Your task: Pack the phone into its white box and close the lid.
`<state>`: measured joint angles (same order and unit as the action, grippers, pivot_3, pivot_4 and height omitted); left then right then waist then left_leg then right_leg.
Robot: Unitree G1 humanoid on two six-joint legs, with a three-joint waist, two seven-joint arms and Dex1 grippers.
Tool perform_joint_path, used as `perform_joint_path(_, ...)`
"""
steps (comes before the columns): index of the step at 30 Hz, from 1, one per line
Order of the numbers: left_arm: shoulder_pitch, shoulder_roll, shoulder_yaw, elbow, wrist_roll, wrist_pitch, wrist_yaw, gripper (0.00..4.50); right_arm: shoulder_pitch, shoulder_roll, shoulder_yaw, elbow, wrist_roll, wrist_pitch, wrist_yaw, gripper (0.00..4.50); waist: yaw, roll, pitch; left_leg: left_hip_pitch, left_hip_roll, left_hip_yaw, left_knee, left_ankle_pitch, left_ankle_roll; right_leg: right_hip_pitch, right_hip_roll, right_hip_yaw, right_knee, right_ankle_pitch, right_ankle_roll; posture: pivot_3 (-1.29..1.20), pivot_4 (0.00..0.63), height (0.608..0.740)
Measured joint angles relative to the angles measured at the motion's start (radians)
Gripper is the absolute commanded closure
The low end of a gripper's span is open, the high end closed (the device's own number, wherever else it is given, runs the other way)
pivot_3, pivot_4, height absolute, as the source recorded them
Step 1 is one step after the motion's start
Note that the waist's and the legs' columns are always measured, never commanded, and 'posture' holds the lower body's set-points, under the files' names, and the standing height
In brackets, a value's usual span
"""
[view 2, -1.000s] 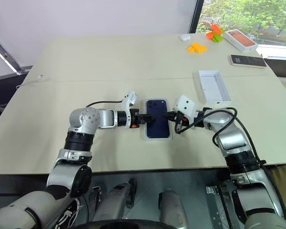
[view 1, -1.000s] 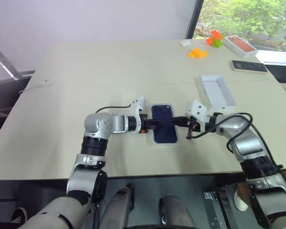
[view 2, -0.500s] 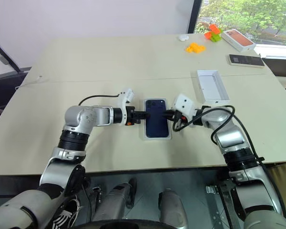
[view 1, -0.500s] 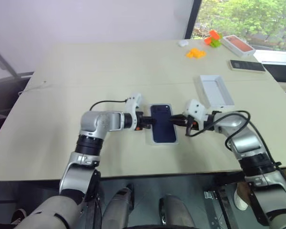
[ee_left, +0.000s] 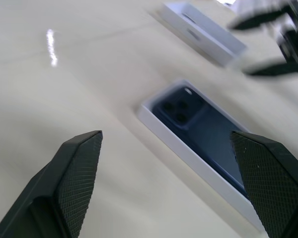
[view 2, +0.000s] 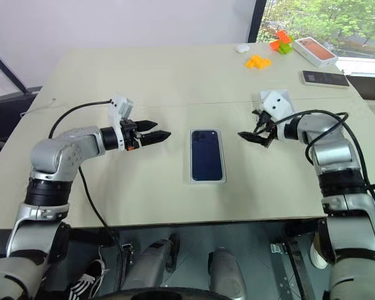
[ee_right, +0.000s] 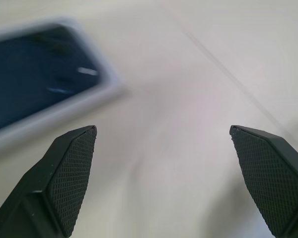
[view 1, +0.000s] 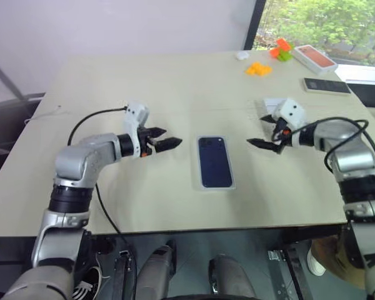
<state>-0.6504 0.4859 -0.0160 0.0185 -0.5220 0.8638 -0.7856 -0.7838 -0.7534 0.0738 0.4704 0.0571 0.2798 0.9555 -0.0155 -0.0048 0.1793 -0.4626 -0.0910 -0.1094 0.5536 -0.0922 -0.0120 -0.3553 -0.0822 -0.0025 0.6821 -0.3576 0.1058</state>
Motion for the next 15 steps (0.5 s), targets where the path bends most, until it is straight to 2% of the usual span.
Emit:
perform_joint_path(4,0.028,0.038,-0.007,-0.047,0.030,-0.133,-0.065,0.06,-0.094,0.051,0.008,0.082,-0.062,0.045,-0.114,0.00,-0.005,0.000,0.000,0.000,0.000,0.000,-0.004,0.001,0.000,-0.001,0.000,0.000,0.000,0.000,-0.001,0.00,0.150,0.740)
perform_joint_path(8,0.062,0.066,-0.001,-0.048,0.061,-0.253,-0.106,0.06,-0.204,0.121,0.006,0.245,-0.108,0.192,-0.273,0.00,0.000,0.000,0.000,0.000,0.000,0.000,-0.009,0.004,-0.003,-0.004,0.000,0.000,0.000,-0.001,-0.002,0.00,0.150,0.740)
perform_joint_path(15,0.063,0.037,0.003,-0.018,0.074,-0.272,-0.072,0.06,-0.341,0.186,0.019,0.534,-0.156,0.240,-0.405,0.00,0.000,0.001,0.000,0.001,0.000,0.000,-0.010,0.004,-0.003,-0.004,0.001,0.000,0.000,-0.001,-0.002,0.00,0.150,0.740)
